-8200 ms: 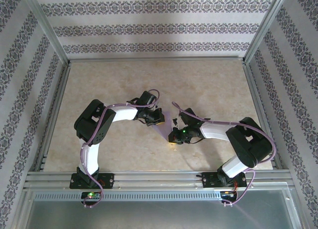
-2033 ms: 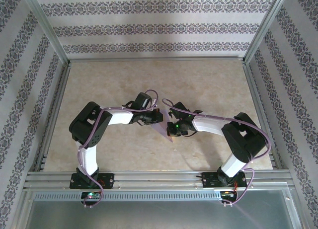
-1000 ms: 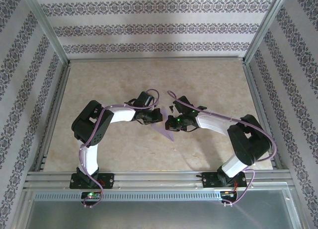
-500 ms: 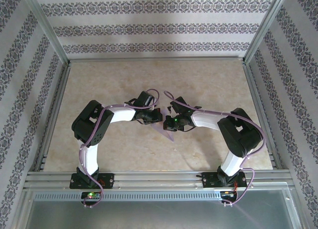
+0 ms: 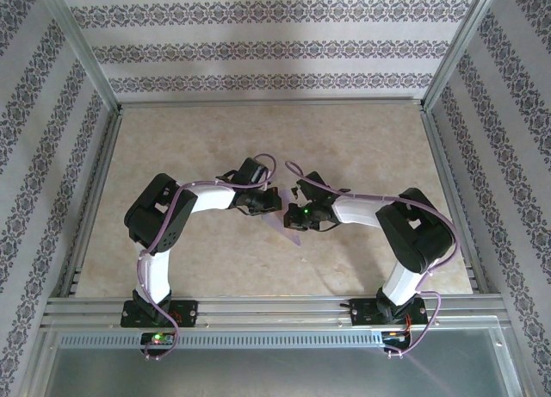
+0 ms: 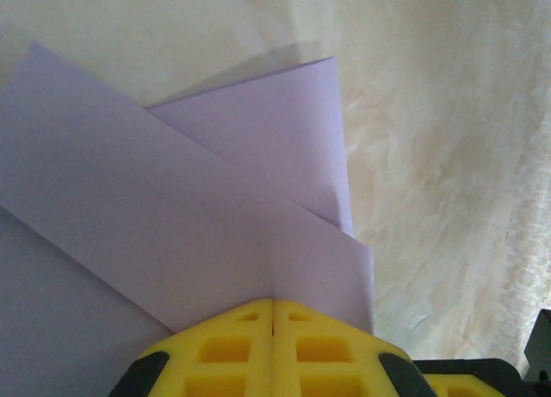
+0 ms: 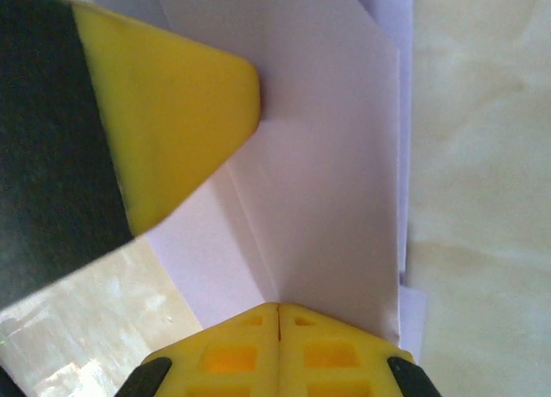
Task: Fold a paper plane with a square sheet of paper (fold left side to right side)
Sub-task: Fourth fold the wing at the center of the table.
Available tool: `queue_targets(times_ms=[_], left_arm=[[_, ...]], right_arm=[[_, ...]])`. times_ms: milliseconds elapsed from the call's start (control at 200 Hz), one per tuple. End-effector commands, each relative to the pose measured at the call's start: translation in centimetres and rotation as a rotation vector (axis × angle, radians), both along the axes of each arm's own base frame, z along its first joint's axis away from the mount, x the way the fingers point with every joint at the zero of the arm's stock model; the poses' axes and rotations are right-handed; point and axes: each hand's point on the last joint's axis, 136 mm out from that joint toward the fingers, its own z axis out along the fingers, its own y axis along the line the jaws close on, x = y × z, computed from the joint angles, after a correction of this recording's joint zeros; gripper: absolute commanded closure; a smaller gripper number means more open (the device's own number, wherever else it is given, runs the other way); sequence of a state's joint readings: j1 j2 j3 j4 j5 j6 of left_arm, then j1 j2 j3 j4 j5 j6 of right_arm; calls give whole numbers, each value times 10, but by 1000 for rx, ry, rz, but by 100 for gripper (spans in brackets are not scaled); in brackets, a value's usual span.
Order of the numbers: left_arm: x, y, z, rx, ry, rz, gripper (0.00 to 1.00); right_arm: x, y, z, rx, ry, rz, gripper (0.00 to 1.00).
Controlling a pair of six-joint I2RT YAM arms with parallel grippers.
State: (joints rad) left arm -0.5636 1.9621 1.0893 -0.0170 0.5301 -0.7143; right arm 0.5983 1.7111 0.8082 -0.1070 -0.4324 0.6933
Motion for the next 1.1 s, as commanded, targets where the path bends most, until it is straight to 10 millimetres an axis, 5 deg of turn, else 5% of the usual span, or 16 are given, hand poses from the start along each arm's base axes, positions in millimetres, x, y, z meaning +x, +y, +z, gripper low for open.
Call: queue_targets(times_ms=[0, 1094], left_arm=[[-15, 22, -36, 144, 74, 18, 100], [-12, 29, -40, 178, 80, 27, 100]], right_arm=[[-31, -11, -13, -36, 97, 12, 100], [-101, -54, -30, -54, 215, -15, 100]])
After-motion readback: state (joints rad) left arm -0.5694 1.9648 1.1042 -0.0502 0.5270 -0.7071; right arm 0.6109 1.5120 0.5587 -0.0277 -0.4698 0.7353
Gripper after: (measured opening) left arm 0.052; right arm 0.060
